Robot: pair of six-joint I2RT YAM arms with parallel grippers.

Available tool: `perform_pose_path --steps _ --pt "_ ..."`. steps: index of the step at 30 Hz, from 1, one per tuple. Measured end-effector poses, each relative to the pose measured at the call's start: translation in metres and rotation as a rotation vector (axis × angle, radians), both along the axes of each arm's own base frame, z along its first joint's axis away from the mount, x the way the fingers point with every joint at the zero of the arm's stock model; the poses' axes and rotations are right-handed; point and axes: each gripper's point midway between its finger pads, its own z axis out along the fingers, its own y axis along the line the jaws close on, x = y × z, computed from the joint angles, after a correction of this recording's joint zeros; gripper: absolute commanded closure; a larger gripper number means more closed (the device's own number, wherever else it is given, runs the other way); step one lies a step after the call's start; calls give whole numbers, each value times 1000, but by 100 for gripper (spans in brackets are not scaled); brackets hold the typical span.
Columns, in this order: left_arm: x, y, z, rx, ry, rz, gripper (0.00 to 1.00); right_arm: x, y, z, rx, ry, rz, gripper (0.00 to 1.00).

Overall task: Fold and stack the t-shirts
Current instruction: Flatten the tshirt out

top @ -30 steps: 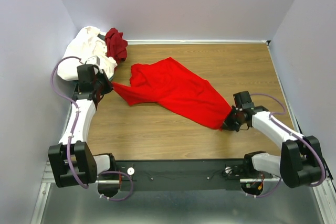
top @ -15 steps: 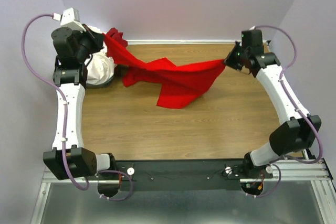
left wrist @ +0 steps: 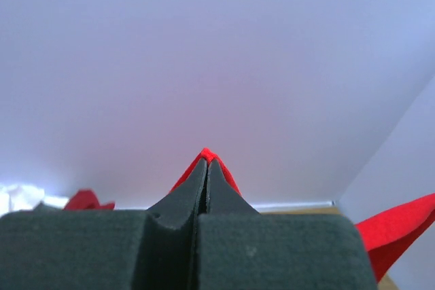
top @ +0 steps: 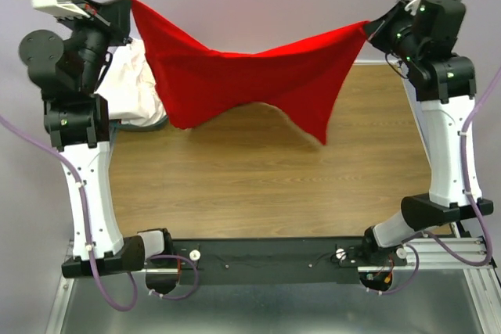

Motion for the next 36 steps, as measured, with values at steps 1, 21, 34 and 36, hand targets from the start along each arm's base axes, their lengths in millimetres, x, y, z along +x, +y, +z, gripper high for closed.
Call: perform_pose_path --steps 1,21,34,36 --pt "-12 -2 15 6 -41 -1 100 -3 -1 7 -6 -18 1 99" --pt "-182 -41 162 39 -524 -124 100 -137 -46 149 -66 -441 -86 99" --pt "19 -57 13 -61 -52 -253 100 -3 -32 -8 -169 -21 -114 99" --pt "40 -63 -11 -66 14 -266 100 0 -33 -10 -173 -14 -118 99"
